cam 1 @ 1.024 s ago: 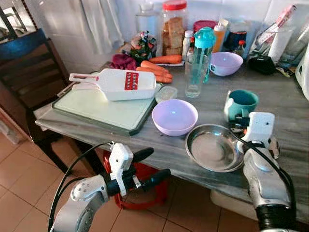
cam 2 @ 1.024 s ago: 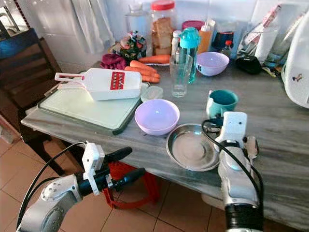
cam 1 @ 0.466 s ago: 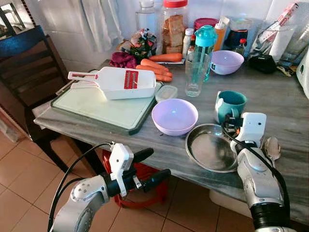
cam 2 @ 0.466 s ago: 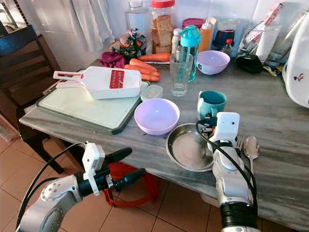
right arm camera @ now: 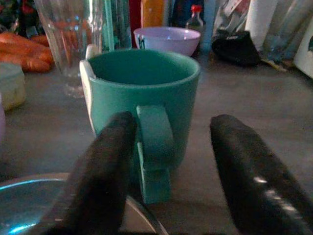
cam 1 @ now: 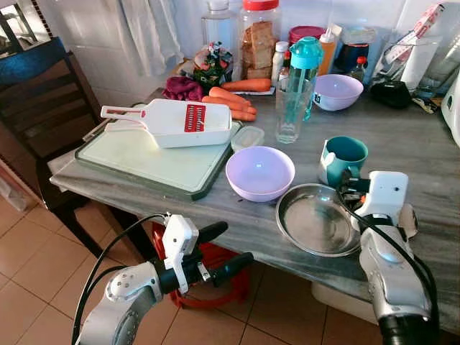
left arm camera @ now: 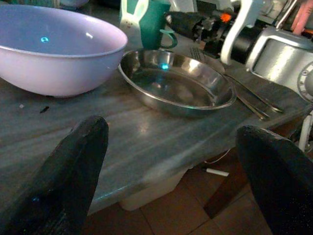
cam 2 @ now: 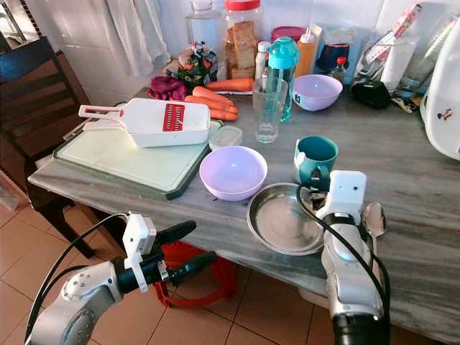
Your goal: Setting the table
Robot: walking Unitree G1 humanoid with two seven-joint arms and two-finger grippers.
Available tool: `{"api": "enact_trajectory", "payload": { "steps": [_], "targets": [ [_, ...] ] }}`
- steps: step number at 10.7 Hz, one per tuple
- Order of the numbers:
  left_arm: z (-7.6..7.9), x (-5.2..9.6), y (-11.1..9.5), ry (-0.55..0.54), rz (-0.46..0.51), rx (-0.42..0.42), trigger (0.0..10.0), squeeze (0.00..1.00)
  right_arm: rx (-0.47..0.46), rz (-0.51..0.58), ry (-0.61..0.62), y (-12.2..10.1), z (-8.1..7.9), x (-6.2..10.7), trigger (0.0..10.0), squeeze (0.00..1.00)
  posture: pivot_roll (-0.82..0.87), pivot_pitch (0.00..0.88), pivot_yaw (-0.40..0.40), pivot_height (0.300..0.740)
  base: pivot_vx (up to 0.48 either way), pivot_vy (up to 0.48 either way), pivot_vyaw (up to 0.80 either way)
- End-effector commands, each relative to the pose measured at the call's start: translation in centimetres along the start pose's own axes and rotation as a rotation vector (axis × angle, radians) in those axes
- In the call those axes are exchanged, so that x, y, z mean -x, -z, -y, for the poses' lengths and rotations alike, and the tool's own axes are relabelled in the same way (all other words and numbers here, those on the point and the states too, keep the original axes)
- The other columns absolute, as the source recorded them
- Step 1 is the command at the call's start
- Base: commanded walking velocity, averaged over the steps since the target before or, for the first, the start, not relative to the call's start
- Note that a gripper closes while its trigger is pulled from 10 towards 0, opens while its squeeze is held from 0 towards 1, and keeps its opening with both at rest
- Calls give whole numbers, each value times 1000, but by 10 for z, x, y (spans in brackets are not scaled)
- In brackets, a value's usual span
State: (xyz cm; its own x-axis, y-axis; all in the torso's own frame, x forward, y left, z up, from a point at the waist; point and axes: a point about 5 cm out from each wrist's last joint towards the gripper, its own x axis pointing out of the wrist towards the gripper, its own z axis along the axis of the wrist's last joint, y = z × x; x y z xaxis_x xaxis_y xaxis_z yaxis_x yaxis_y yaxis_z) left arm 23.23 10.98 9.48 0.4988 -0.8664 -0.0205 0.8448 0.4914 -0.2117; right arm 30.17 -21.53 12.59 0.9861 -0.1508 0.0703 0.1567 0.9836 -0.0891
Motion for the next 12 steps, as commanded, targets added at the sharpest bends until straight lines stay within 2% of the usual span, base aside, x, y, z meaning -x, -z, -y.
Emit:
{"api": "enact_trajectory", "payload": {
  "steps": [1, 2, 3, 4, 6, 7, 8, 9, 10, 11, 12],
  "targets": [
    [-2, 2, 1, 1, -15, -11, 10000, 0, 3, 27, 4, -6, -1, 1, 10000, 1000, 19, 25, 70, 740, 0, 0, 0],
    [-2, 1, 1, 1, -16, -11, 10000, 0, -1, 49, 8, -10, -1, 3, 10000, 1000, 15, 22, 74, 740, 0, 0, 0],
    [-3, 0, 2, 3, -17, -10, 10000, 0, 7, 92, 3, -17, -4, 6, 10000, 800, 15, 19, 75, 740, 0, 0, 0],
    [-4, -1, 2, 1, -15, -14, 10000, 0, 11, 116, -5, -21, -8, 9, 10000, 0, 14, 15, 74, 740, 0, 0, 0],
    [-6, -3, 3, -6, -12, -17, 10000, 0, 65, 174, -62, -29, -20, 16, 10000, 0, 16, 8, 71, 740, 0, 0, 0],
    [-7, -5, 4, -11, -6, -12, 10000, 0, 111, 202, -126, -30, -32, 24, 10000, 0, 19, 0, 64, 740, 0, 0, 0],
    [-7, -5, 4, -17, 1, -8, 10000, 0, 116, 209, -160, -29, -39, 30, 10000, 0, 20, 0, 62, 740, 0, 0, 0],
    [-8, -4, 2, -39, 15, -14, 10000, 0, 87, 207, -182, -29, -46, 32, 10000, 1000, 20, 0, 59, 740, 0, 0, 0],
    [-13, -2, 0, -89, 42, -6, 10000, 0, 87, 210, -194, -30, -49, 33, 10000, 1000, 18, 0, 59, 740, 0, 0, 0],
    [-22, 1, -4, -193, 92, -4, 10000, 0, 84, 209, -202, -29, -50, 34, 10000, 1000, 23, 0, 51, 740, 0, 0, 0],
    [-37, 6, -13, -343, 167, -44, 10000, 0, 76, 197, -221, -27, -53, 36, 10000, 1000, 31, 0, 44, 740, 0, 0, 0]
  ]
}}
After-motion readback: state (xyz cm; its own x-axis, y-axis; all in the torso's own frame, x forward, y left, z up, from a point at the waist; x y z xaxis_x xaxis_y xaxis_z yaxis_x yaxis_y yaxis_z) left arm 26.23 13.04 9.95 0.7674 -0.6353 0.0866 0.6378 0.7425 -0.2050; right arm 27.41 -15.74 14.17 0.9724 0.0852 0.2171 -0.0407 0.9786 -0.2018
